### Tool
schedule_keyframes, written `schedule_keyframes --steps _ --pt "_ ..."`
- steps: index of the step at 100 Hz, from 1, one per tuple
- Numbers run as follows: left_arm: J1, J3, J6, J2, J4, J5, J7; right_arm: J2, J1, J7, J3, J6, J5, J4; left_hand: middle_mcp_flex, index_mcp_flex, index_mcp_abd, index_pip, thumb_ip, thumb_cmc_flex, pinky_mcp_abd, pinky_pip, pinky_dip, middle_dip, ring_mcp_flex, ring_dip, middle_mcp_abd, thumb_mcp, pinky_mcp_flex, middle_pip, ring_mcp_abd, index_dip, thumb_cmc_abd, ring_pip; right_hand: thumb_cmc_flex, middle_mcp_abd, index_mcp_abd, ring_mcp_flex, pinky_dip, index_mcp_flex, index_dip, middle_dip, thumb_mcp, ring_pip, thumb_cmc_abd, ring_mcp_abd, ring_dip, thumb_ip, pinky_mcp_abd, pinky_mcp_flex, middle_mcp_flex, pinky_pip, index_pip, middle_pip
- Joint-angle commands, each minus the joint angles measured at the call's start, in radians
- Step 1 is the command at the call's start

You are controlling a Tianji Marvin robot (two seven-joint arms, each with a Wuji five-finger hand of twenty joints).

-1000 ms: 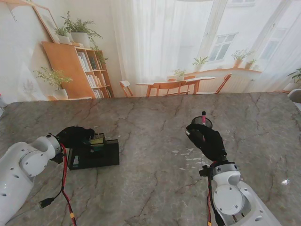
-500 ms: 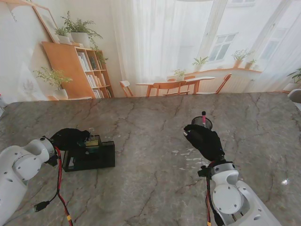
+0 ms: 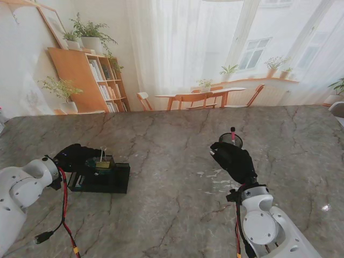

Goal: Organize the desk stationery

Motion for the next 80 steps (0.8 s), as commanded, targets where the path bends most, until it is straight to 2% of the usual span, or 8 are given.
schedule_keyframes --steps 1,14,24,36,49,59,69,80 --pt "0.009 -0.014 -0.003 0.005 -0.034 -0.006 -0.004 0.000 -0.005 0.012 0.000 0.001 0.000 -0.004 -0.028 -0.004 -0.110 -0.004 -0.086 0.074 0.044 -0.013 -0.017 -0.010 -0.026 -0.011 -0.028 0.143 -0.024 -0.009 0.002 -0.011 0.146 -0.018 0.008 0.000 -0.004 0.007 0.026 0.012 0.007 0.014 -0.028 -0.008 0.024 -0.010 0.011 0.002 -0.020 -0.016 -0.004 0.002 0.008 0.012" --pt "0.031 -0.041 0.007 0.005 -0.084 -0.031 -0.053 0.000 -0.005 0.012 0.001 -0.001 0.001 -0.004 -0.018 0.007 -0.094 -0.023 -0.083 0.042 0.060 -0.002 -0.009 -0.009 -0.026 -0.008 -0.026 0.149 -0.026 -0.015 0.005 -0.014 0.134 -0.008 0.008 0.000 -0.004 0.008 0.026 0.013 0.008 0.014 -0.028 -0.008 0.023 -0.010 0.011 0.003 -0.020 -0.016 -0.003 0.003 0.008 0.012" --pt "0.038 -0.047 0.017 0.009 -0.101 -0.019 -0.085 -0.001 -0.006 0.010 0.002 -0.001 0.002 -0.005 -0.038 -0.003 -0.089 -0.045 -0.083 0.022 0.091 -0.023 -0.012 -0.018 -0.053 -0.022 -0.021 0.150 -0.046 -0.037 0.022 -0.017 0.134 -0.029 0.008 0.000 -0.004 0.008 0.026 0.013 0.007 0.014 -0.028 -0.008 0.023 -0.009 0.010 0.003 -0.021 -0.016 -0.003 0.003 0.007 0.012" --pt "0.026 -0.030 0.047 0.011 -0.082 -0.025 -0.108 -0.001 -0.007 0.010 0.002 0.000 0.004 -0.007 0.043 0.048 -0.105 -0.015 -0.082 0.055 0.080 0.035 0.025 0.024 0.002 0.017 -0.029 0.156 -0.004 0.014 0.004 0.009 0.131 0.027 0.007 0.000 -0.004 0.007 0.026 0.012 0.007 0.014 -0.028 -0.008 0.024 -0.009 0.010 0.002 -0.021 -0.016 -0.004 0.002 0.007 0.012" --pt "0.009 -0.004 0.068 0.010 -0.046 -0.027 -0.097 -0.001 -0.008 0.007 0.004 0.000 0.001 -0.008 0.044 0.064 -0.111 -0.001 -0.082 0.071 0.063 0.054 0.041 0.037 0.008 0.033 -0.035 0.155 0.014 0.019 0.000 0.023 0.130 0.035 0.007 0.001 -0.003 0.009 0.026 0.013 0.007 0.014 -0.028 -0.008 0.025 -0.009 0.011 0.002 -0.021 -0.016 -0.002 0.002 0.007 0.013" --pt "-0.003 0.013 0.072 0.011 -0.027 -0.021 -0.093 -0.001 -0.009 0.007 0.004 0.003 0.002 -0.009 0.017 0.040 -0.105 -0.019 -0.081 0.055 0.078 0.026 0.033 0.014 -0.012 0.016 -0.031 0.151 -0.010 -0.009 0.010 0.014 0.123 0.003 0.008 0.000 -0.004 0.008 0.025 0.013 0.007 0.014 -0.028 -0.008 0.025 -0.010 0.011 0.002 -0.021 -0.016 -0.004 0.002 0.008 0.012" --pt "-0.009 0.022 0.072 0.013 -0.020 -0.011 -0.095 -0.001 -0.009 0.008 0.004 0.003 0.001 -0.010 -0.029 0.006 -0.083 -0.064 -0.080 0.014 0.127 -0.039 0.008 -0.032 -0.070 -0.041 -0.020 0.154 -0.072 -0.051 0.035 -0.022 0.108 -0.053 0.007 0.001 -0.004 0.008 0.026 0.014 0.007 0.014 -0.029 -0.008 0.026 -0.010 0.011 0.003 -0.021 -0.016 -0.003 0.002 0.008 0.012" --pt "-0.008 0.022 0.065 0.014 -0.022 0.002 -0.094 -0.001 -0.009 0.010 0.004 0.002 0.002 -0.010 -0.127 -0.064 -0.041 -0.119 -0.078 -0.063 0.166 -0.151 -0.051 -0.088 -0.197 -0.129 0.008 0.155 -0.181 -0.106 0.077 -0.073 0.097 -0.116 0.007 0.000 -0.004 0.008 0.026 0.013 0.007 0.014 -0.029 -0.008 0.027 -0.010 0.011 0.003 -0.021 -0.016 -0.003 0.002 0.008 0.012"
